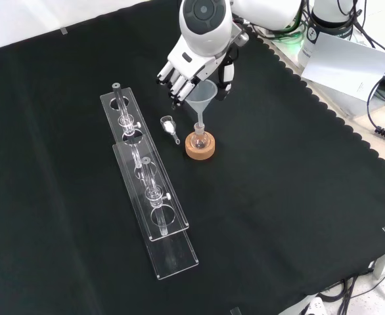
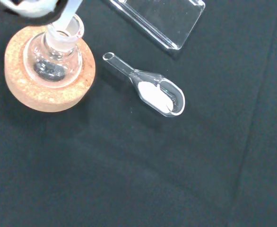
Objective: Place the funnel on the round-bottom flask.
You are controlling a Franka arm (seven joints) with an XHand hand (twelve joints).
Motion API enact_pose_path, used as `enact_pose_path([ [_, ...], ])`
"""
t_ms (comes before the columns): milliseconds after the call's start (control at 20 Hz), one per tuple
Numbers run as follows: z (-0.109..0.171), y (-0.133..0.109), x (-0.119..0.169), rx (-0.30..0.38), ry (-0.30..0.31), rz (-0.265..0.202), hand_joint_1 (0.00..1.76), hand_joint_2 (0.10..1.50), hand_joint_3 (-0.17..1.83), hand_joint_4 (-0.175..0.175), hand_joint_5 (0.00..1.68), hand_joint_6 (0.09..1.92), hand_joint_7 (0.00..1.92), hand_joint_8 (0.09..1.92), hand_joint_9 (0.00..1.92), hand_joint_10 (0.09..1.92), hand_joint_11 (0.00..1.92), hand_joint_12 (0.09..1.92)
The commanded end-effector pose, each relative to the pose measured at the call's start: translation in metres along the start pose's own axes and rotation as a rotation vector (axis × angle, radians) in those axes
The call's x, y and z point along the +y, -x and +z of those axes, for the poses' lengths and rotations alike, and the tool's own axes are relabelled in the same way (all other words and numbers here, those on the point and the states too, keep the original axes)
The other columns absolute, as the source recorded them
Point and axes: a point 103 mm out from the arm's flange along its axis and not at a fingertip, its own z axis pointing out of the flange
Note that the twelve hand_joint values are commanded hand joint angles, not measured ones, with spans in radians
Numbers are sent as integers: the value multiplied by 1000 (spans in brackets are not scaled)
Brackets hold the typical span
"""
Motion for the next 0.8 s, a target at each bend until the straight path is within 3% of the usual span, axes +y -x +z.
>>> enact_pose_path([
  [50, -1, -9, 4, -22, -10, 2, 778, 695, 542, -61, 413, 497, 460, 947, 809, 837, 213, 1358],
  [500, 14, 4, 11, 3, -3, 3, 778, 694, 543, -61, 411, 503, 457, 947, 807, 837, 211, 1358],
  [800, 16, 2, 12, -22, -9, -12, 777, 694, 543, -60, 409, 506, 447, 945, 798, 837, 207, 1358],
])
